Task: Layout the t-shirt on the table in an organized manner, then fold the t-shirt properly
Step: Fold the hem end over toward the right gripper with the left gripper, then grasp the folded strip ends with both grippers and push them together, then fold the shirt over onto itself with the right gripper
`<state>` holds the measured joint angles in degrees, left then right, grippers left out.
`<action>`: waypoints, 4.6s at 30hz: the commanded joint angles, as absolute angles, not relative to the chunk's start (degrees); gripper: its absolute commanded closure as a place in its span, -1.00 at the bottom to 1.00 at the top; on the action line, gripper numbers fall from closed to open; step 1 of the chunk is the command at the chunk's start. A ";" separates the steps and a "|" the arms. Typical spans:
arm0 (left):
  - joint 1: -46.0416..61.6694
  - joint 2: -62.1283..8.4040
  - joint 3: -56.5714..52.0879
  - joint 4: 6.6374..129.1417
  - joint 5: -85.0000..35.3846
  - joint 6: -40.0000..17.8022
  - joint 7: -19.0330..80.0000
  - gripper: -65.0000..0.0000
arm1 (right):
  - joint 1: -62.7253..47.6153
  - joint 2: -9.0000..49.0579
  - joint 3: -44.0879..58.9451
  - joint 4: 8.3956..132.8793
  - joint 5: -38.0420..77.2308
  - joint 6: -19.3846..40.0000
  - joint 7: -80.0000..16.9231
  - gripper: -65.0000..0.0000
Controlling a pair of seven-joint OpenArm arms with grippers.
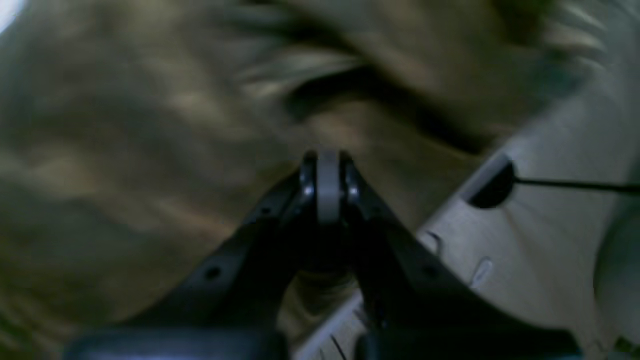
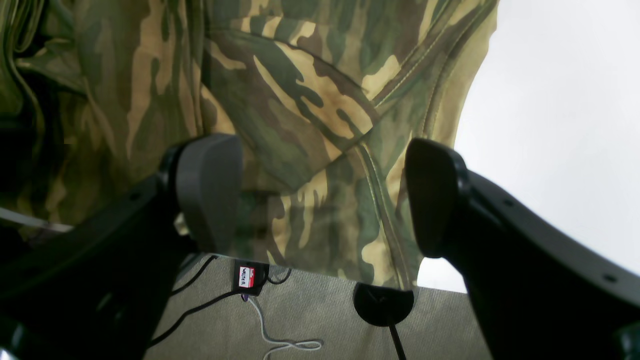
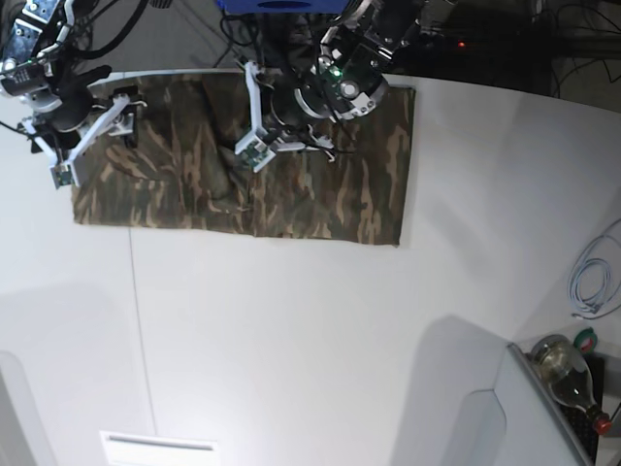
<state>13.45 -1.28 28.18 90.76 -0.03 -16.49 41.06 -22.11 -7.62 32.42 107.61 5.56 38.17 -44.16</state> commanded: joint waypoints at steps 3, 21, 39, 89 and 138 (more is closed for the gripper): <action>12.53 -1.10 28.79 91.91 0.04 -16.40 40.22 1.00 | -21.93 -7.34 32.66 108.62 6.20 38.46 -43.30 -0.46; -1.98 5.23 18.07 75.91 -0.04 -16.57 40.04 1.00 | -20.97 -7.34 32.66 108.62 6.20 38.46 -43.21 -0.46; 14.81 -13.23 -25.71 89.01 -9.10 -30.55 27.91 1.00 | -9.36 2.59 52.35 93.85 35.74 38.55 -59.12 -0.88; 10.15 -7.87 -1.80 64.92 -9.98 -32.22 5.67 1.00 | -2.33 9.89 28.88 75.65 43.12 31.87 -69.14 0.98; 11.12 -6.99 1.80 71.78 -10.07 -32.22 8.48 1.00 | -2.77 -1.98 -4.70 89.01 38.29 -5.67 -58.51 -0.57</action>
<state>11.27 -6.59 1.96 70.54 -9.28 -31.73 9.78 -3.29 -1.72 -4.49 87.77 37.08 -6.07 -58.85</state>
